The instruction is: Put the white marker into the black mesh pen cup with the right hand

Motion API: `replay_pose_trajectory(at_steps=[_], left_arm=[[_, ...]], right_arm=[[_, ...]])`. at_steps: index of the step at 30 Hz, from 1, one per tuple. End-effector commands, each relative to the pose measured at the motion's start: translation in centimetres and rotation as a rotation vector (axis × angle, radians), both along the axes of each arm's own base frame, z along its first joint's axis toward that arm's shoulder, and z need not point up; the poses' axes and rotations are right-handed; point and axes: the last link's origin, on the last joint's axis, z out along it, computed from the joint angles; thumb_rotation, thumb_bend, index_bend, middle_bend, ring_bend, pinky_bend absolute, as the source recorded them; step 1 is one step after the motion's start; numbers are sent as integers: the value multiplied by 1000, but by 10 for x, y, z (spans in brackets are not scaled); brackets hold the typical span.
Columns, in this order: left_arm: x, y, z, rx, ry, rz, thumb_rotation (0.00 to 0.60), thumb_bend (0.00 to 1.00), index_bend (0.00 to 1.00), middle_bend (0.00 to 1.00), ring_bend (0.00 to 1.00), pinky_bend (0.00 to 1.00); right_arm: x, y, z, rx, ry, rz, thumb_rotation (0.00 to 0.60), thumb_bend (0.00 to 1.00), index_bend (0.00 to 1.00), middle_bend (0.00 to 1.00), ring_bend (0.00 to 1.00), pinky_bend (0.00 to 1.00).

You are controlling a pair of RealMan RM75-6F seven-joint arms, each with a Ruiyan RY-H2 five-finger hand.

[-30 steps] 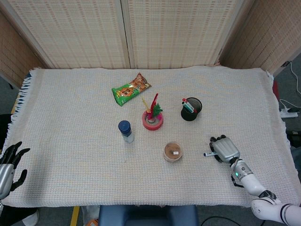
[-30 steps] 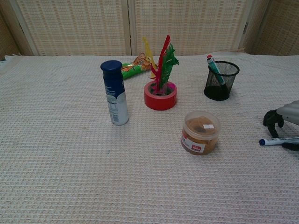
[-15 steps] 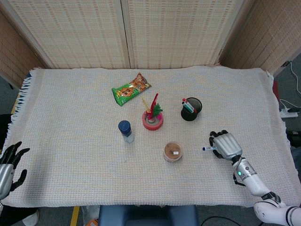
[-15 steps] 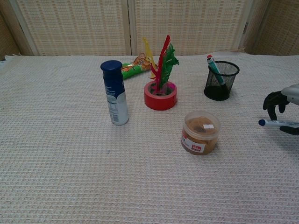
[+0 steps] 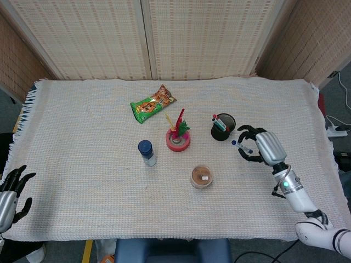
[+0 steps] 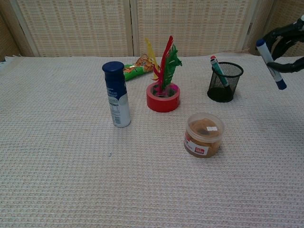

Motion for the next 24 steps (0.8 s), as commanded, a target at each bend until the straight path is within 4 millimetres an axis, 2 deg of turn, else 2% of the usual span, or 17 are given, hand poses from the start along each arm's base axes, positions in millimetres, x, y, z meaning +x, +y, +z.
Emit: replay_pose_trajectory(at_steps=[1, 6, 13, 24], left_arm=[[0, 0, 0, 3, 0, 1, 600, 418, 195, 11, 0, 277], [-2, 1, 2, 8, 1, 10, 600, 418, 195, 11, 0, 277], [-7, 4, 1, 7, 7, 34, 600, 417, 194, 11, 0, 276], [-16, 9, -1, 4, 13, 74, 600, 416, 195, 11, 0, 277]], right_arm=[[26, -40, 9, -91, -382, 92, 600, 357, 574, 276, 421, 353], [28, -66, 3, -98, -530, 69, 600, 368, 597, 278, 421, 358], [13, -95, -13, -91, -530, -18, 600, 374, 599, 278, 421, 360], [-9, -107, -43, -31, -501, -124, 600, 374, 605, 278, 422, 360]])
